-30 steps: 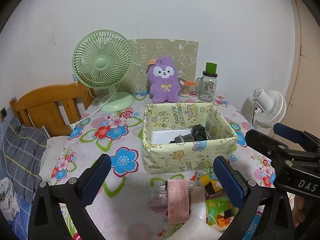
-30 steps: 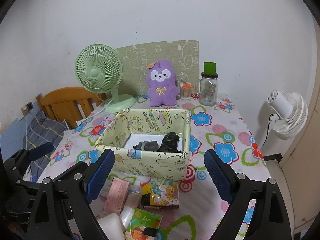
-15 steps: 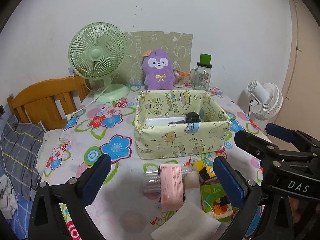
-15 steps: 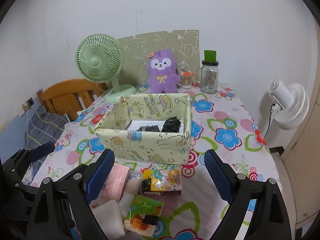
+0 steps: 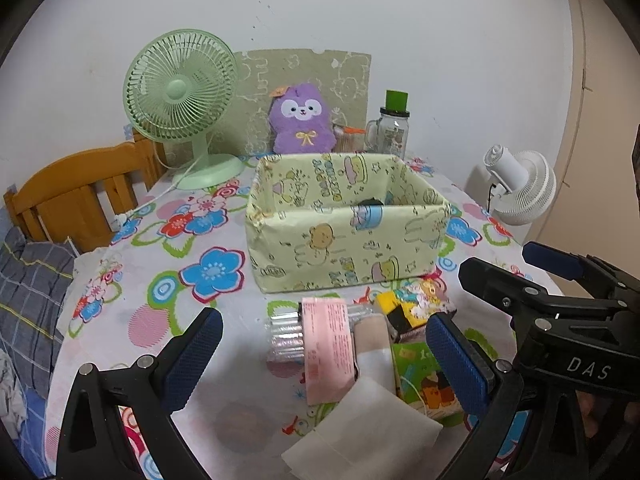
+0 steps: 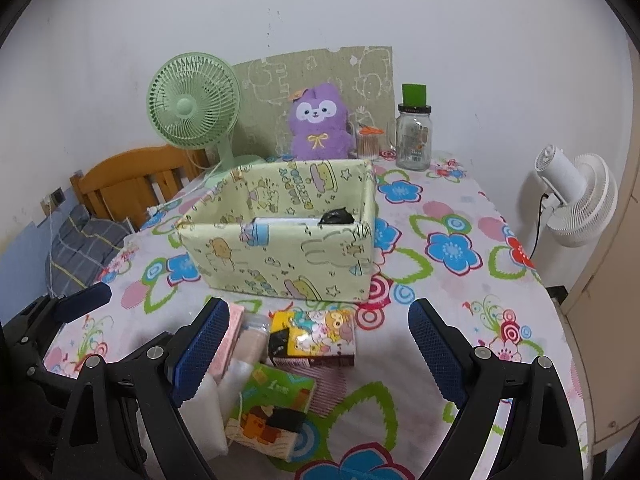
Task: Organize soft objects
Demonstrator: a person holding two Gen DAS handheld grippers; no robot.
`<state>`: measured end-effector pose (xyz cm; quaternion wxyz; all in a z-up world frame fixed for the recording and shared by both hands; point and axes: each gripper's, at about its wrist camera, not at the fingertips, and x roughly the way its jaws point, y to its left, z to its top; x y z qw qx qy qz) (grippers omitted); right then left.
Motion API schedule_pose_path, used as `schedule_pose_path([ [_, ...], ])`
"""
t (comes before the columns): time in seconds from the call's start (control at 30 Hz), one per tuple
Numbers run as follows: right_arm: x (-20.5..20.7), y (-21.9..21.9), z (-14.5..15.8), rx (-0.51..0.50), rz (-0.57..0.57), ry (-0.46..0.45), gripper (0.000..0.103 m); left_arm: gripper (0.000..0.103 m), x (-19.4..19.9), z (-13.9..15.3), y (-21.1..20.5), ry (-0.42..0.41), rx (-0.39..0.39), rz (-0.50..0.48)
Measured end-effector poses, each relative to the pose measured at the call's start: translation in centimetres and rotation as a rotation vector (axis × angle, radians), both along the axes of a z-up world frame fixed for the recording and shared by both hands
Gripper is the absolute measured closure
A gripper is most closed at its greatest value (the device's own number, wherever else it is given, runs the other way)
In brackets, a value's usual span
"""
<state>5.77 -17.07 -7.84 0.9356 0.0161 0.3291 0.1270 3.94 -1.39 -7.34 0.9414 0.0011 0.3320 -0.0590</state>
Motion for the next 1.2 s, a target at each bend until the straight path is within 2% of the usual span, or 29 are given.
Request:
schedule_pose_path([
  [0.47, -0.5, 0.2, -3.7, -0.021, 0.011, 0.073, 0.01, 0.001, -0.6, -3.3, -0.8, 0.078, 0.013, -0.041],
  [0.93, -1.0, 2.0, -6.2, -0.06, 0.063, 0.129, 0.01, 0.001, -1.3, -6.2, -0.8, 0.155, -0.002, -0.074],
  [1.2, -0.7, 3.1, -7.4, -0.072, 0.08, 0.175, 0.01, 0.0, -1.9, -6.9, -1.1, 0.157, 0.025, -0.069],
])
